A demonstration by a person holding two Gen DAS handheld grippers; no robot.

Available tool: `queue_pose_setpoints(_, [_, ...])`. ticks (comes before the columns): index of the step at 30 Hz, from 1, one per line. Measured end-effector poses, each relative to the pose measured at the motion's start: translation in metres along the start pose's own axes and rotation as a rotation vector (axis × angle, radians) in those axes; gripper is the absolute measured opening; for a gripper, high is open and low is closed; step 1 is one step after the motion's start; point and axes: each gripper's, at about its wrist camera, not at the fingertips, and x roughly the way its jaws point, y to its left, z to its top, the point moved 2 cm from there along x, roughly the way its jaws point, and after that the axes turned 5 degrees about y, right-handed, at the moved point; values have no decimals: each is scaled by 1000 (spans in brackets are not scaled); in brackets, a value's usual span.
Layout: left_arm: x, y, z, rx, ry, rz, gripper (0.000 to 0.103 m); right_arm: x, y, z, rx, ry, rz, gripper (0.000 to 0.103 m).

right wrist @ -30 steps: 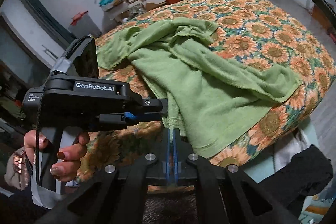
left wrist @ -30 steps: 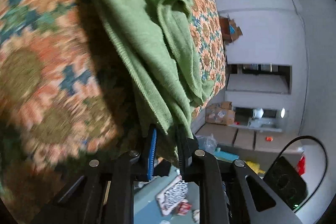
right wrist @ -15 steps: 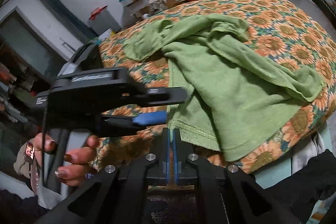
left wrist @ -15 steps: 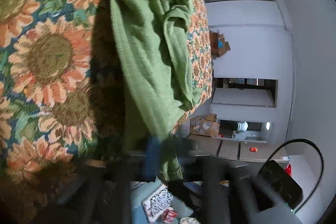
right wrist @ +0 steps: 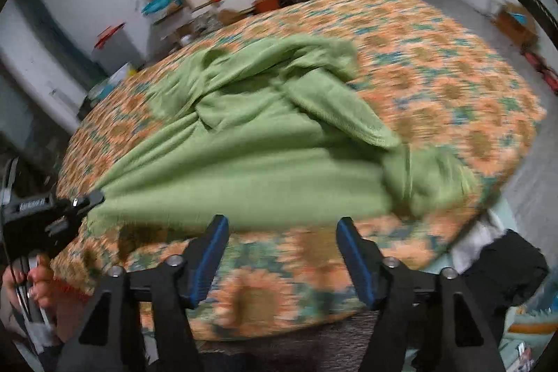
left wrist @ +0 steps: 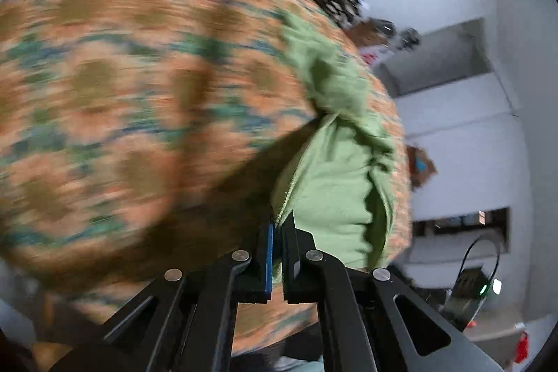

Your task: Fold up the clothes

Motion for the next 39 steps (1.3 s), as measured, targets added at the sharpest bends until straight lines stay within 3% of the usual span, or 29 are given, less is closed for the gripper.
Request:
queue_pose_setpoints(4, [-16, 32, -18, -46, 23, 65, 3, 28, 28, 4, -59, 59, 53, 69])
queue_pose_setpoints(8, [-2, 19, -11, 13, 54, 341, 6, 35, 29, 18, -59, 39, 11, 69])
queue_pose_setpoints(9, [-1, 14, -6, 28, 46, 405, 17, 34, 26, 22, -53, 27, -7, 69])
queue_pose_setpoints(10, [-4, 5, 0, 45, 16, 403, 25, 33, 20, 26, -41, 12, -35, 69])
queue_pose_setpoints(12, [-11, -18, 16, 80, -54, 369, 53, 32, 5, 39, -24, -6, -105, 70])
queue_pose_setpoints(14, [-10, -45, 34, 144, -131, 361, 59, 36, -8, 52, -13, -5, -166, 72])
queue_pose_setpoints(16, [12, -68, 53, 200, -147, 420, 59, 47, -15, 62, -23, 16, -198, 72])
queue_pose_setpoints(18, [37, -82, 63, 206, -82, 394, 59, 67, -14, 67, -55, 65, -198, 71])
queue_pose_setpoints(19, [48, -88, 65, 210, -49, 369, 59, 78, -12, 67, -67, 90, -187, 57])
queue_pose_setpoints(20, [57, -95, 66, 219, -19, 346, 59, 81, -13, 66, -70, 89, -162, 31])
queue_pose_setpoints(22, [75, -108, 67, 238, 30, 304, 59, 78, -20, 69, -55, 60, -132, 18])
queue_pose_setpoints(24, [84, -119, 71, 258, 24, 294, 59, 66, -43, 72, -6, 40, -161, 17])
queue_pose_setpoints(27, [94, -131, 84, 254, 10, 290, 59, 55, -92, 70, 102, 75, -233, 17])
queue_pose_setpoints(28, [98, -134, 88, 250, 8, 289, 59, 52, -108, 70, 138, 87, -257, 19])
queue_pose_setpoints(30, [109, -141, 98, 243, 17, 289, 59, 46, -132, 66, 190, 106, -282, 33])
queue_pose_setpoints(32, [119, -152, 108, 246, 31, 292, 59, 37, -136, 67, 206, 95, -262, 59])
queue_pose_setpoints(35, [138, -169, 121, 268, 47, 304, 59, 12, -130, 91, 204, 4, -229, 65])
queue_pose_setpoints(39, [178, -187, 135, 315, 91, 346, 59, 13, -93, 151, 53, -93, -227, 77])
